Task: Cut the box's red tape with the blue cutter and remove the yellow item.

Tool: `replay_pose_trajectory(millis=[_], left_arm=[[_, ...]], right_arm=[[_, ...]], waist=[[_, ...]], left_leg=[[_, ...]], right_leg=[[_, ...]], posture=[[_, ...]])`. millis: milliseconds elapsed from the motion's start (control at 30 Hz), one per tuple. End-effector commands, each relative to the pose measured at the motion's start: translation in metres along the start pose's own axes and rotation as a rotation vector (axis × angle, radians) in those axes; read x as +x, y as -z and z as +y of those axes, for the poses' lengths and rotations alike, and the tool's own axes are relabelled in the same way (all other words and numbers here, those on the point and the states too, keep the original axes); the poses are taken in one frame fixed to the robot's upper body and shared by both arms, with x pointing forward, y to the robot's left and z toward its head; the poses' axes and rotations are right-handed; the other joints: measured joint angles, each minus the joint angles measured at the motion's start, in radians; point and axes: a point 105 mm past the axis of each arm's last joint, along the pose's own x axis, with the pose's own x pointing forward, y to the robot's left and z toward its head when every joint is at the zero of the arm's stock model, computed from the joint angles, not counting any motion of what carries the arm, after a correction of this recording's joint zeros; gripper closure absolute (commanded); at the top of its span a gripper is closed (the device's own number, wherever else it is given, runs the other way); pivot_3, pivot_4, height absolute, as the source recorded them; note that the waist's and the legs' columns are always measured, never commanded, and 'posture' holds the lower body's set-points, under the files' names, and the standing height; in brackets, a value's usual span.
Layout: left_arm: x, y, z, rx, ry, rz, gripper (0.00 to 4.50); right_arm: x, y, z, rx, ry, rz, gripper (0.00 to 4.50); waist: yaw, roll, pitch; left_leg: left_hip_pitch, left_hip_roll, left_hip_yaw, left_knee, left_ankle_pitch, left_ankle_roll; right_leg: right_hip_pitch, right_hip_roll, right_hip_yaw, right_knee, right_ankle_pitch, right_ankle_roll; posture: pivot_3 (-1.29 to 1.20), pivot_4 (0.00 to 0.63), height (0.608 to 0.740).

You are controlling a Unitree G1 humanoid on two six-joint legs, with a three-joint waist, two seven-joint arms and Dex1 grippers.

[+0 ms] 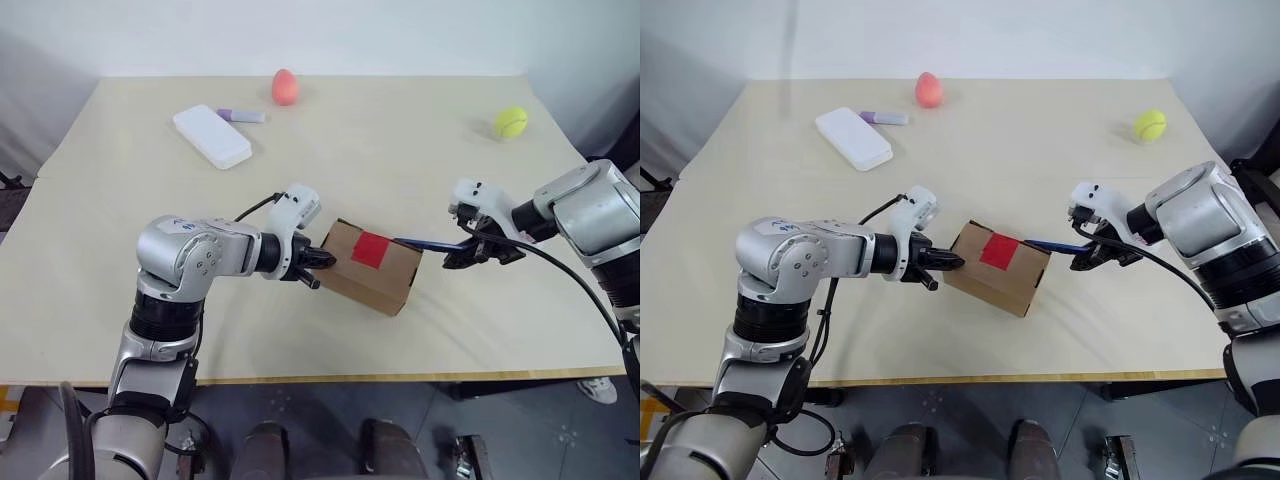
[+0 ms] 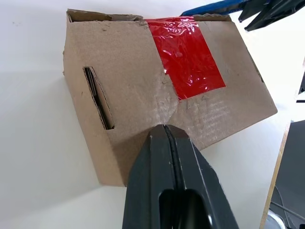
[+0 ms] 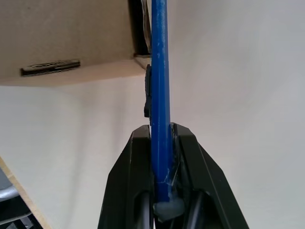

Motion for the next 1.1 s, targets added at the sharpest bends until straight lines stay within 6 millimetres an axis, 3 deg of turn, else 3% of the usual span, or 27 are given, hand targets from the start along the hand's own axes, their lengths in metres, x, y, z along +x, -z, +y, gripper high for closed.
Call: replay_pose_trajectory(millis=[33, 167, 367, 800, 1100], left_arm=[[0.008, 0.014, 0.009, -0.029, -0.04, 0.072, 4.5], [0.006, 0.013, 0.011, -0.028, -0.047, 0.072, 4.5], [0.004, 0.014, 0.012, -0.028, -0.051, 0.075, 4.5], [-0.008, 0.021, 0.012, -0.03, -0.049, 0.137, 4.5], [-0.009, 0.025, 0.008, -0.018, -0.025, 0.158, 4.5]], right_arm=[[-0.004, -0.011, -0.001, -0.025, 0.009, -0.038, 4.33], [-0.016, -0.029, -0.011, -0.021, 0.061, -0.111, 4.33], [-0.027, -0.041, -0.007, -0.028, 0.05, -0.157, 4.33], [-0.032, -0.027, 0.03, -0.055, 0.002, -0.095, 4.33], [-0.022, -0.019, 0.03, -0.017, 0.003, -0.084, 4.33]], waist=[[0.0, 0.0, 0.0], [-0.001, 0.0, 0.0], [0.0, 0.0, 0.0], [-0.019, 0.0, 0.0], [-0.027, 0.0, 0.0]], left_leg=[[0.0, 0.0, 0.0, 0.0, 0.0, 0.0], [0.0, 0.0, 0.0, 0.0, 0.0, 0.0], [0.0, 0.0, 0.0, 0.0, 0.0, 0.0], [0.0, 0.0, 0.0, -0.002, 0.0, 0.0], [0.0, 0.0, 0.0, -0.003, 0.0, 0.0]], right_leg=[[0.0, 0.0, 0.0, 0.0, 0.0, 0.0], [0.0, 0.0, 0.0, 0.0, 0.0, 0.0], [0.0, 0.0, 0.0, -0.001, 0.0, 0.0], [-0.001, 0.0, 0.0, -0.001, 0.001, 0.0], [-0.001, 0.0, 0.0, -0.002, 0.001, 0.0]], posture=[[0.0, 0.15, 0.74], [0.0, 0.15, 0.74], [0.0, 0.15, 0.74], [0.0, 0.15, 0.74], [0.0, 0.15, 0.74]])
